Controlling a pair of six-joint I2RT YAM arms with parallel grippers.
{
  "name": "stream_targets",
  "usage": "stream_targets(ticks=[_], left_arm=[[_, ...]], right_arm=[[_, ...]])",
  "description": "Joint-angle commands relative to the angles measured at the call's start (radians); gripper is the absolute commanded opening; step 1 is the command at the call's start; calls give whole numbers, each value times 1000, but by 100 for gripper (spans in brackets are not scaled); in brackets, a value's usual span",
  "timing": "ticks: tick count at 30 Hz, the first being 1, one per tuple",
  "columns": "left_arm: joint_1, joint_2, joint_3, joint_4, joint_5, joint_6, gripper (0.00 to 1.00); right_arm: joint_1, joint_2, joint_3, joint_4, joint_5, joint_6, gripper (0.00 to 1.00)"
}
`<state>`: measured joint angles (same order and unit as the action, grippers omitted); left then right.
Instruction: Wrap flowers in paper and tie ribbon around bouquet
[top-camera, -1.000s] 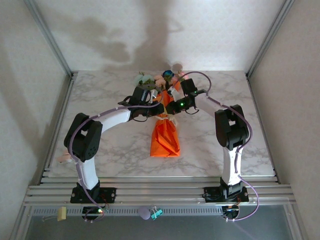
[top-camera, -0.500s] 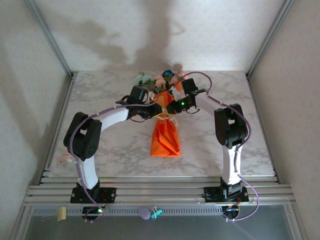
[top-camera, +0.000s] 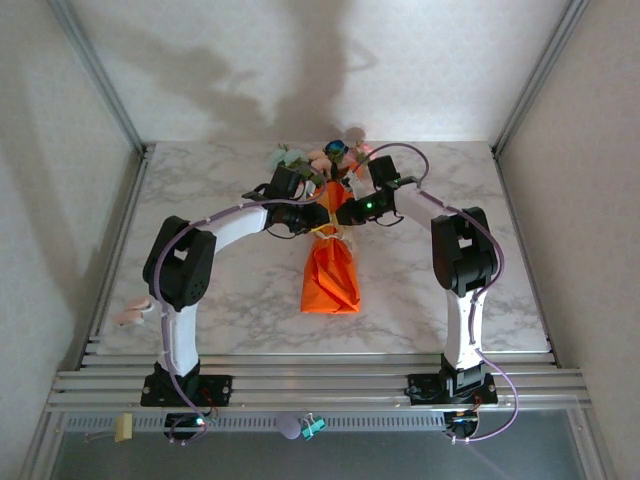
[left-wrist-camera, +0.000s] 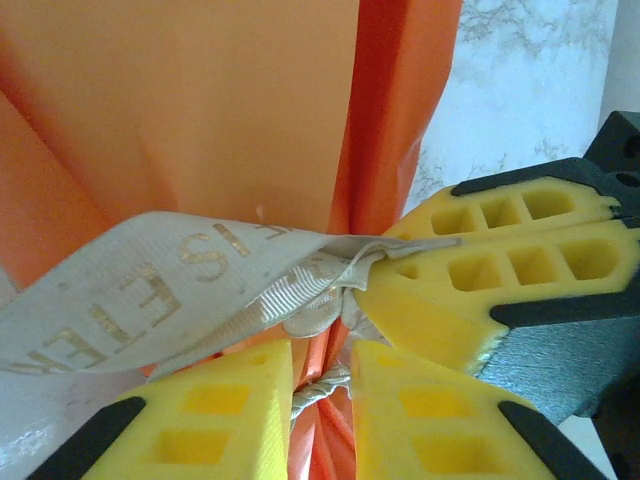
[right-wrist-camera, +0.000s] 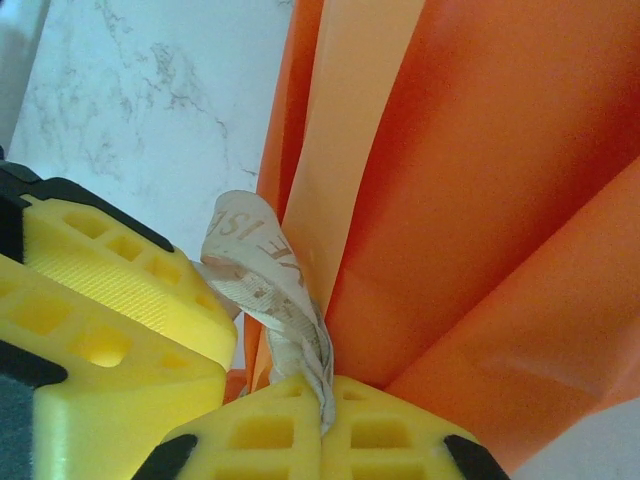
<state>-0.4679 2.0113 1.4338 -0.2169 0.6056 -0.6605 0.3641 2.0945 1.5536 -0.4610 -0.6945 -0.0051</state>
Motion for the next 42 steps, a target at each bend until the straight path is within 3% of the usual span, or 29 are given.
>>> stream_targets(ticks=[1, 9, 21, 42], left_arm=[[-9, 6, 32, -35, -17, 16, 23], [-24, 22, 57, -76, -32, 42, 21], [-31, 88, 148, -105, -84, 70, 29], [-40, 56, 108, -63, -44, 23, 13]], right_arm=[[-4, -37, -11, -17, -35, 14, 0], [-17, -34, -12, -12, -33, 36, 0], [-26, -10, -1, -19, -57, 47, 0], [-27, 6, 17, -13, -60, 59, 0]])
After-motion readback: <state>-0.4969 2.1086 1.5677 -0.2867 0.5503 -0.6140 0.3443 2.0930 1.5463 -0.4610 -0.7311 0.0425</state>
